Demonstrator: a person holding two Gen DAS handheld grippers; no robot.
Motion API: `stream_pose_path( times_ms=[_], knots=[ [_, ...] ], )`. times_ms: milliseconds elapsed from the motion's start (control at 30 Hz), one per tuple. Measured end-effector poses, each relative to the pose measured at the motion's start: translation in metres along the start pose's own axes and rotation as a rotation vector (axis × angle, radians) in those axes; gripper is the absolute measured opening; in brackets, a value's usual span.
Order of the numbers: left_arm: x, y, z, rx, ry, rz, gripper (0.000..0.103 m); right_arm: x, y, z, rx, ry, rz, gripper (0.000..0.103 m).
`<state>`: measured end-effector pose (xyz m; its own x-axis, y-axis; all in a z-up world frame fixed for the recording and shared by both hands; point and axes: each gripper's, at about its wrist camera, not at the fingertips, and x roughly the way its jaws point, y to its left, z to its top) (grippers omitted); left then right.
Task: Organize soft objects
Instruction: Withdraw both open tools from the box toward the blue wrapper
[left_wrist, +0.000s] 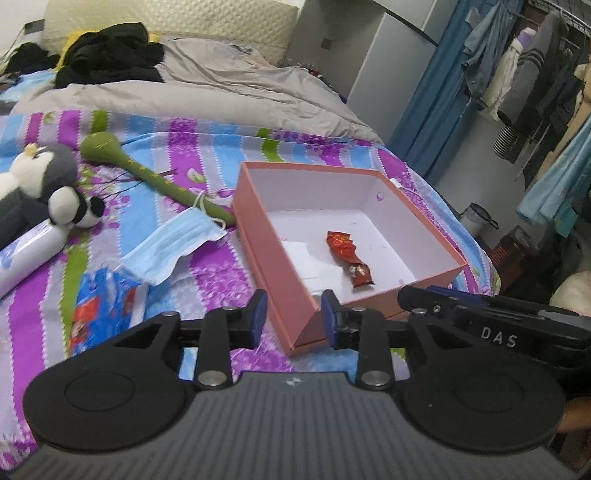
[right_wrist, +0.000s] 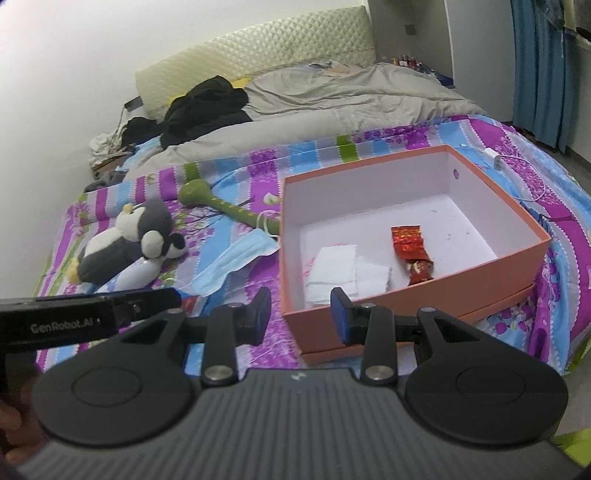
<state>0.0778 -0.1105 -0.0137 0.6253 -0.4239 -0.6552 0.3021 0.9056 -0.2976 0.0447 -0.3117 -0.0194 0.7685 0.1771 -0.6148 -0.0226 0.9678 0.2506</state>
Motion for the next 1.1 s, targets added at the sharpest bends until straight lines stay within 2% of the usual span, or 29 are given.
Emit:
stream_pose_path(
  times_ms=[567,767,900,1100],
  knots=[
    [-0.060,0.041,-0.041,-0.047,-0.063,0.107,0.041,-0.008,0.046,-0.028,-0.071,-0.001,0.097,0.039],
    [-0.073,0.060,-0.053,-0.108,-0.092,0.166,0.041,0.008,0.062,-0.037,-0.098,0.050,0.153,0.039],
    [-0.069,0.072,-0.060,-0.133,-0.088,0.195,0.051,0.021,0.071,-0.042,-0.118,0.084,0.189,0.039],
    [-0.048,0.096,-0.067,-0.180,-0.063,0.210,0.051,0.048,0.081,-0.042,-0.108,0.124,0.200,0.039]
  ],
)
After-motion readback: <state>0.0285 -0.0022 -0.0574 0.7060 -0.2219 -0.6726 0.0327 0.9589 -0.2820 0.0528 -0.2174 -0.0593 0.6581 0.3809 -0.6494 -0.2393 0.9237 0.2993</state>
